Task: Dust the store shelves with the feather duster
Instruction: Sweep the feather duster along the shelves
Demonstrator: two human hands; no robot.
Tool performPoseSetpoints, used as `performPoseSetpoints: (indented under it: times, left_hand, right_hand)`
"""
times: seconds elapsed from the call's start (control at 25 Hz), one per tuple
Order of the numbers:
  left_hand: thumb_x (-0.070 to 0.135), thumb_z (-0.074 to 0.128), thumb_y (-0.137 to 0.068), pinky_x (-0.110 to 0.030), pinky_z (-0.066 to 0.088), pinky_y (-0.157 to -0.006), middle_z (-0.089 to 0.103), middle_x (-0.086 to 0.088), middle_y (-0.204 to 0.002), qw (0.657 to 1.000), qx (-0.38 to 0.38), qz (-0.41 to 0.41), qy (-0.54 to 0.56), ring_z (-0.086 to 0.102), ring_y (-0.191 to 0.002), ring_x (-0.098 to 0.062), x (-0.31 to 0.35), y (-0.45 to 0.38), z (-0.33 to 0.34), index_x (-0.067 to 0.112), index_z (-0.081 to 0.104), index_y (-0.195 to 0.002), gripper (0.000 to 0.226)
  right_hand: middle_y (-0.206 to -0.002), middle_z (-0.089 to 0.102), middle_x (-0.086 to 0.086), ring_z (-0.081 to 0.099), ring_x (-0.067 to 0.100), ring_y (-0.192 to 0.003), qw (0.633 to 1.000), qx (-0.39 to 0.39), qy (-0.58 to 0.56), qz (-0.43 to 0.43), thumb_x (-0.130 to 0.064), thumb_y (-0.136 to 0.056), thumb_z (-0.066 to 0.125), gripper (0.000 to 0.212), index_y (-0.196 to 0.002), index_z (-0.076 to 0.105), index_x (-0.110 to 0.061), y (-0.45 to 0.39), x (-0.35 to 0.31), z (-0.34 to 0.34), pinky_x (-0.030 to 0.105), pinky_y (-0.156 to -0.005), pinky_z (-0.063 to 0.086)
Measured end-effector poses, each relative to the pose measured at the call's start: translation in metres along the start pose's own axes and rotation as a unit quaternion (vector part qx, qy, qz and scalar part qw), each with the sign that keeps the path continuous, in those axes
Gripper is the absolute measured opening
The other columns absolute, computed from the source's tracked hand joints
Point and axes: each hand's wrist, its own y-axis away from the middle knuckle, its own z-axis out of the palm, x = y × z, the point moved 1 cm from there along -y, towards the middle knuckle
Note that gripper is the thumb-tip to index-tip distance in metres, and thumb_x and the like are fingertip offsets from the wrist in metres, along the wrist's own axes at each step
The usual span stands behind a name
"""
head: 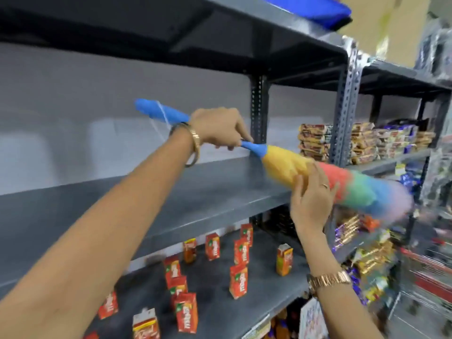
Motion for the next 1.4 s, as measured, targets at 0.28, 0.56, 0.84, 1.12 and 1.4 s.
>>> performPoseSetpoints:
  times: [0.28,0.56,0.84,1.12,1.4]
  left_hand:
    - [-0.001,0.049,-0.086,-0.018,0.026,-0.044,0.057,-0.009,-0.074,0.965,-0.115,-0.181,0.148,0.035,-0.045,-0.017,-0.142,0.033,0.033,0.023,0.064,-0.121,0.045]
    - [0.001,0.043,-0.081,-0.018,0.025,-0.043,0.051,-0.008,-0.062,0.946,0.007,-0.245,0.210,0.030,-0.044,-0.019,-0.174,0.032,0.049,0.020,0.070,-0.112,0.045]
    - [0.007,0.042,-0.074,-0.018,0.028,-0.046,0.055,-0.007,-0.061,0.959,0.050,-0.238,0.148,0.033,-0.043,-0.020,-0.166,0.056,0.047,0.029,0.073,-0.090,0.042]
    - [-0.002,0.045,-0.086,-0.013,0.022,-0.034,0.046,-0.005,-0.057,0.947,-0.028,-0.241,0.212,0.029,-0.045,-0.016,-0.197,0.119,0.044,0.022,0.068,-0.116,0.044]
    - [-0.010,0.043,-0.085,-0.013,0.021,-0.034,0.043,-0.007,-0.052,0.919,-0.024,-0.319,0.230,0.027,-0.034,-0.010,-0.231,0.204,0.029,0.009,0.068,-0.115,0.043]
  right_hand:
    - [-0.132,0.053,0.017,0.041,0.027,-0.127,0.940,-0.195,-0.274,-0.058,-0.037,-0.095,0.032,0.052,-0.125,0.056,-0.003,0.043,-0.135,0.048,0.053,-0.108,0.025]
    - [-0.144,0.042,0.010,0.029,0.020,-0.135,0.926,-0.267,-0.263,-0.040,-0.056,-0.091,0.022,0.069,-0.133,0.049,-0.008,0.055,-0.146,0.068,0.031,-0.111,0.002]
    - [-0.144,0.041,0.015,0.028,0.026,-0.136,0.945,-0.210,-0.240,-0.069,-0.046,-0.094,0.033,0.057,-0.127,0.052,-0.004,0.057,-0.151,0.060,0.030,-0.112,-0.005]
    - [-0.143,0.041,0.018,0.031,0.030,-0.134,0.961,-0.139,-0.230,-0.071,-0.038,-0.095,0.035,0.052,-0.127,0.051,0.000,0.068,-0.176,0.045,0.038,-0.111,-0.009]
    - [-0.139,0.046,0.018,0.036,0.030,-0.132,0.939,-0.145,-0.289,-0.113,-0.037,-0.097,0.034,0.049,-0.124,0.054,-0.001,0.090,-0.225,0.031,0.041,-0.113,-0.005]
